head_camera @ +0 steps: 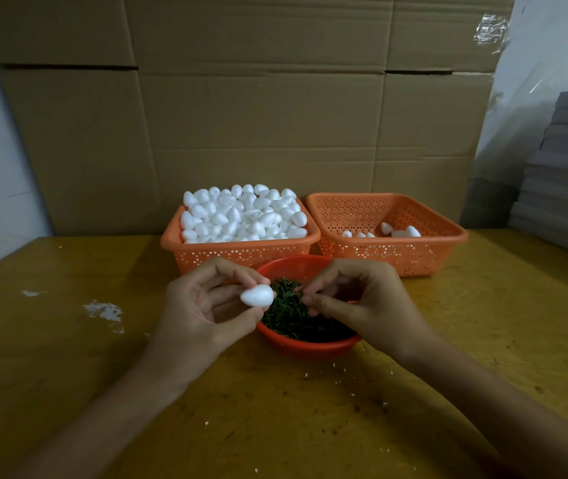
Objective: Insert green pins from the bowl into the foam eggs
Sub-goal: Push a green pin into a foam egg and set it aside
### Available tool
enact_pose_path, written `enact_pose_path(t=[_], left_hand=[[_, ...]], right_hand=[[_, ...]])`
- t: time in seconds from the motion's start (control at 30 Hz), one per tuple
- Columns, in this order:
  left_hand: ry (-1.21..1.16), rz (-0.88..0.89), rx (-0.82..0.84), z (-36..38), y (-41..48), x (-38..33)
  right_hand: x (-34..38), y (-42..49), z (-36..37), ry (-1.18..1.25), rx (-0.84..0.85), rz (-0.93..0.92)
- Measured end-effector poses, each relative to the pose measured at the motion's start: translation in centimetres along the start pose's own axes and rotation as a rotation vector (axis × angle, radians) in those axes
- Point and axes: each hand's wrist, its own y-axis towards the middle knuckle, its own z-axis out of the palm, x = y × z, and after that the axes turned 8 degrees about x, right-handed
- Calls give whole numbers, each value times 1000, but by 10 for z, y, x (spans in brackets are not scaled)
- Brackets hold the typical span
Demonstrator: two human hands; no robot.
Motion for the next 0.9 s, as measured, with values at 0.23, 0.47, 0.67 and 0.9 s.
enact_pose_path(t=[0.23, 0.47, 0.67, 0.9], left_hand=[[3, -4, 13, 1, 0, -3], [-1, -30, 12, 0, 0, -3], [8, -44, 29, 1, -1, -1], [39, -42, 43, 2, 0, 0]], right_hand=[[3, -1, 5, 40, 4, -44], [3, -1, 4, 38, -11, -55], [5, -2, 5, -44, 12, -68], [13, -4, 11, -120, 8, -99]])
